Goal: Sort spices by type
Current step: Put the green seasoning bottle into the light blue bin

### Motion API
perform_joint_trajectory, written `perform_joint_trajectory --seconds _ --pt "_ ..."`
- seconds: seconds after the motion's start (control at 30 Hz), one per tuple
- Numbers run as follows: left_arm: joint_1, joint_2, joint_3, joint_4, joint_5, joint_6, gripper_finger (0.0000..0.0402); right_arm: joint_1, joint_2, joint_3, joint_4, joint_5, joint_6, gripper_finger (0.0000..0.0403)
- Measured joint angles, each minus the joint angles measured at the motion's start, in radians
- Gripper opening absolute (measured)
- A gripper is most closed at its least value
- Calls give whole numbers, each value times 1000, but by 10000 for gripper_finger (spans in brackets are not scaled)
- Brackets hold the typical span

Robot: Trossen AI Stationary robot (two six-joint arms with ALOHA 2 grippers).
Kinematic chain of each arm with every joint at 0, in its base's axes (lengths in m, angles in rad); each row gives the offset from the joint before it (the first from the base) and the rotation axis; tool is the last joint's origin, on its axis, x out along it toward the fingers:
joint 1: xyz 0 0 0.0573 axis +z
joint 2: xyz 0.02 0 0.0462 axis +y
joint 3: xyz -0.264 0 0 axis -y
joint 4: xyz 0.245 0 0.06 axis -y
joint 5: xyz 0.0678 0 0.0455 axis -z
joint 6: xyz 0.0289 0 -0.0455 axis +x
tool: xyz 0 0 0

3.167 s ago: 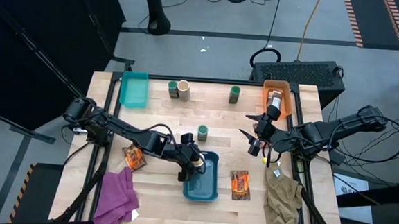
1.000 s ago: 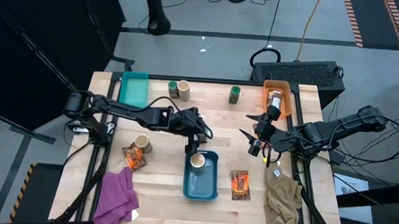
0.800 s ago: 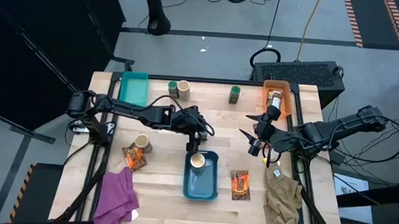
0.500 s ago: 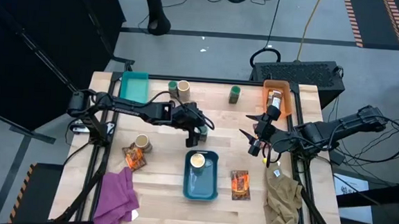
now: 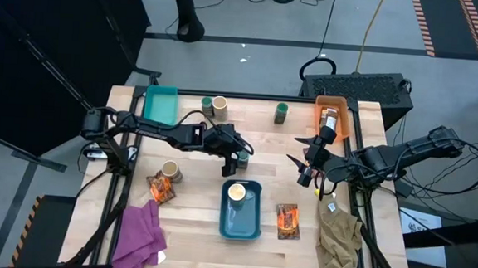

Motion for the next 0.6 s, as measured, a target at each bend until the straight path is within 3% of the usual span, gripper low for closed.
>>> perform_joint_trajectory --seconds 0.6 --pt "5 65 -2 4 21 -22 329 0 0 0 0 0 0 249"
